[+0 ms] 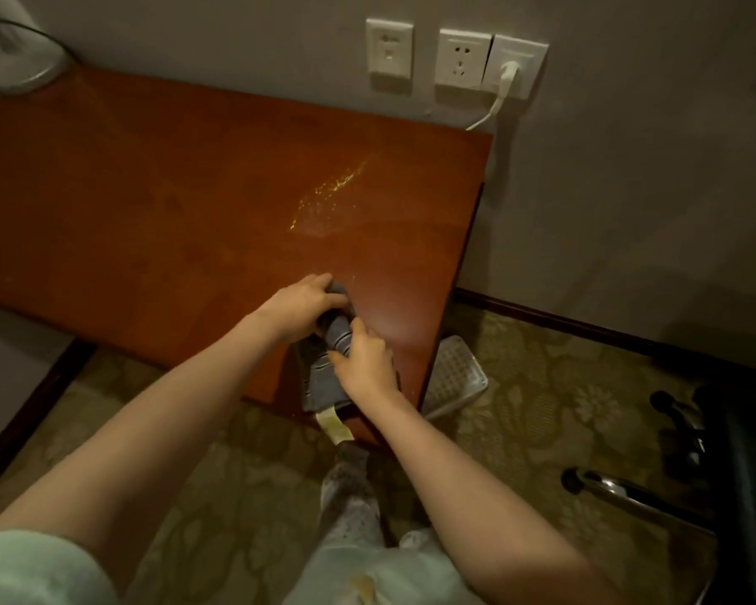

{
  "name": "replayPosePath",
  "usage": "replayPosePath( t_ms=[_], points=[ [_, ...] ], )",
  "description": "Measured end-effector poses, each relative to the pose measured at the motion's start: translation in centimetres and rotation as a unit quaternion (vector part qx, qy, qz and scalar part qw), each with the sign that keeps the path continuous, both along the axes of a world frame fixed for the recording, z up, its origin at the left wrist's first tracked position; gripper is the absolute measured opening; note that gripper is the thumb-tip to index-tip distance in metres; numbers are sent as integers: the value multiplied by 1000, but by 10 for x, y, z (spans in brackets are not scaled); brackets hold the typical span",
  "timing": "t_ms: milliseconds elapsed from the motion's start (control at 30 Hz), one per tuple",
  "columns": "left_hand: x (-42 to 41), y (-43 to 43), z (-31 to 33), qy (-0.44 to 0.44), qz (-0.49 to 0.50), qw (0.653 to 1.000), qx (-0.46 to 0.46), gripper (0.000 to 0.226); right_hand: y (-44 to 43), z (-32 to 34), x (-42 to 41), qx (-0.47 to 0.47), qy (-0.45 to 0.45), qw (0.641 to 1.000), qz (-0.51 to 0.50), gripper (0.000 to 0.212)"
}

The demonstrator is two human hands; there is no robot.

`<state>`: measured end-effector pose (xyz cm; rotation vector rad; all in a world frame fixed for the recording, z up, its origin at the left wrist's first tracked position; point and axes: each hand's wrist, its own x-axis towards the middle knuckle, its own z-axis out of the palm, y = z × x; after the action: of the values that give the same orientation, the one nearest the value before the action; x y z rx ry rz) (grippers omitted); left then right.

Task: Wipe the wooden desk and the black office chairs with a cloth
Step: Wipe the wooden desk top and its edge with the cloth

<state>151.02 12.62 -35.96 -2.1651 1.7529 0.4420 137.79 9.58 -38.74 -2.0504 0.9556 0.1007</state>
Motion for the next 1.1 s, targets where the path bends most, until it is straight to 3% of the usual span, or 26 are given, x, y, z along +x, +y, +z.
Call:
replayPosePath(
  t_ms=[167,333,467,667,767,1000,1067,1100],
  points=[
    [-28,-17,-4,32,35,998,-36,35,-33,-3,-31,-67,3,997,25,37],
    [-79,-60,-11,45,75,990,-107,39,-79,-4,-69,-112,25,992,-44,35],
    [-107,-94,-5,23,36,990,-133,41,-104,0,-92,-158,41,981,-104,35],
    [-92,-83,8,-39,25,975,-219,37,-95,19,-74,-54,-67,984,-158,29],
    [-62,-59,17,-58,94,954,-279,30,-78,35,-40,-32,-119,983,-137,28],
    [22,-12,23,52,364,884,-289,28,-40,42,61,22,-129,989,-66,30],
    [44,-6,23,80,421,850,-305,33,-29,38,88,48,-137,987,-68,28],
    [58,-5,22,112,459,817,-330,30,-24,35,103,64,-140,985,-73,25]
  ],
)
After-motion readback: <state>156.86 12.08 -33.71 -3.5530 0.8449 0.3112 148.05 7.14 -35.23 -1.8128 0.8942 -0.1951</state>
